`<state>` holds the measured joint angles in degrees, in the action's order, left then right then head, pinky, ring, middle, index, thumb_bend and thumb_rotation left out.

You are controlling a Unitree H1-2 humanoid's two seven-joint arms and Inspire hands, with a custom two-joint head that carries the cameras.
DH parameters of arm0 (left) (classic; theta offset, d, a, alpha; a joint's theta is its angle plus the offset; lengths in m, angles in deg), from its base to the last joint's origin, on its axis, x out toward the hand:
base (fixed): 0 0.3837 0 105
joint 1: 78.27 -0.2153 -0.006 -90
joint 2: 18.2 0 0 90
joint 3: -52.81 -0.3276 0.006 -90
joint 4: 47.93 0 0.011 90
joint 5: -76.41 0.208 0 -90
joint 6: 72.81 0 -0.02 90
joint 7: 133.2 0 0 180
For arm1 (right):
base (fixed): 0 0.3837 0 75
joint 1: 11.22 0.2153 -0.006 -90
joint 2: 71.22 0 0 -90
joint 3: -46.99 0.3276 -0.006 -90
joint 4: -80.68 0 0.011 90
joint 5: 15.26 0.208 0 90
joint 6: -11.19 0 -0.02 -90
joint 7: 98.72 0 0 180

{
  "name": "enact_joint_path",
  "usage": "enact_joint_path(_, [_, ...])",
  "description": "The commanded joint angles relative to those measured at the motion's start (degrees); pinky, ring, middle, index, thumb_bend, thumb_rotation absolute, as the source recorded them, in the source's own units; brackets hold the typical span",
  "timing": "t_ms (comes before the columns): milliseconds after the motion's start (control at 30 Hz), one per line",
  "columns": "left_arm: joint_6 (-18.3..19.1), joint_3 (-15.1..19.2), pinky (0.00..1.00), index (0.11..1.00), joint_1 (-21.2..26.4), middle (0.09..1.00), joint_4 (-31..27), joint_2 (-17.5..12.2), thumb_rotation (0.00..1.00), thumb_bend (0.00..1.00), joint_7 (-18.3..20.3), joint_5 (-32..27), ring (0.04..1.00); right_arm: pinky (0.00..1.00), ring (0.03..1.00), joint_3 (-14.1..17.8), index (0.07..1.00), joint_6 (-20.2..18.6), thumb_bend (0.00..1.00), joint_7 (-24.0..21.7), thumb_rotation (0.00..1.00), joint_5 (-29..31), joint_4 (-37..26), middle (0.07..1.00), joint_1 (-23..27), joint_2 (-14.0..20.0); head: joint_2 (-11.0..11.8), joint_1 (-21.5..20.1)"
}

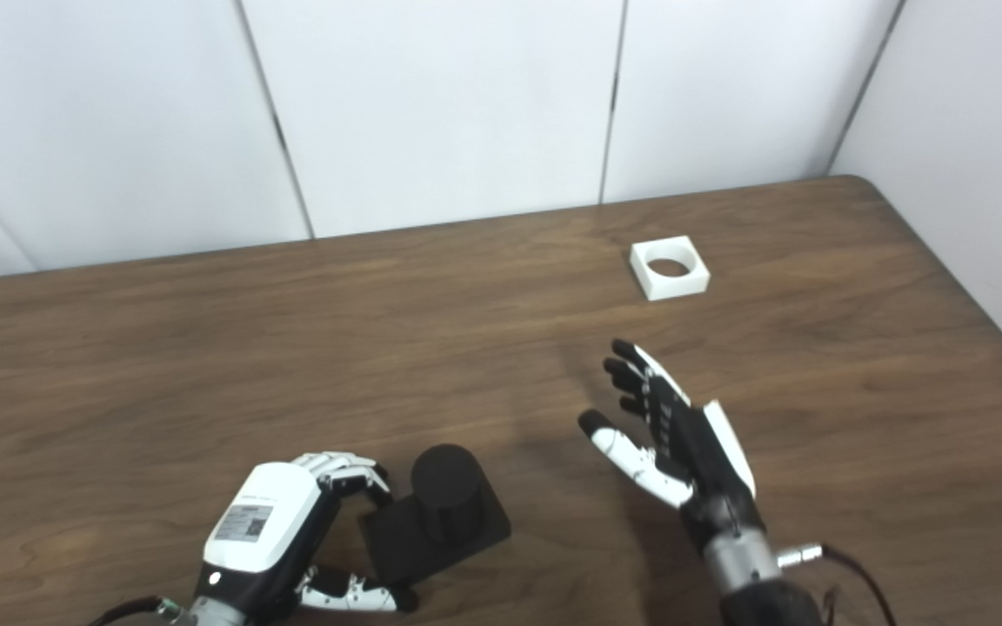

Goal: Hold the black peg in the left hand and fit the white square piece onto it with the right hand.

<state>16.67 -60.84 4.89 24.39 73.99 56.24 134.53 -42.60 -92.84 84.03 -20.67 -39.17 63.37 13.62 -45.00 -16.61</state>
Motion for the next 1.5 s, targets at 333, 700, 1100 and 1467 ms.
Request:
enact_joint_path(333, [2.6, 0.7, 0.76, 0.489, 0.6, 0.729, 2.2, -0.2, 0.05, 0.51, 1.3, 3.1, 0.775, 0.90, 0.911, 5.0, 0.888, -9.5, 0.75, -7.4, 0.28, -10.3, -2.0, 0.901, 15.4, 17.0, 1.7, -2.3])
enact_joint_path(700, [1.9, 1.0, 0.76, 0.488, -0.2, 0.722, 1.8, -0.6, 0.04, 0.51, 0.6, 3.3, 0.771, 0.92, 0.996, -4.0, 0.903, -11.6, 0.87, -19.7, 0.17, -25.4, 7.1, 0.964, 31.5, 32.2, 3.0, -3.6])
enact_joint_path(1100, [1.5, 0.9, 0.75, 0.488, -0.6, 0.716, 3.5, -1.3, 0.04, 0.52, -0.9, 3.3, 0.757, 1.00, 1.000, -15.7, 0.912, -9.5, 0.93, -30.5, 0.13, -40.4, 19.9, 0.988, 45.0, 36.8, 8.7, -5.3])
enact_joint_path(1467, [0.5, 0.9, 0.77, 0.489, -0.9, 0.720, 4.8, -1.9, 0.04, 0.51, -2.8, 2.3, 0.769, 1.00, 1.000, -19.1, 0.923, -8.1, 0.96, -37.0, 0.13, -44.7, 28.0, 1.000, 51.7, 36.2, 10.2, -6.7])
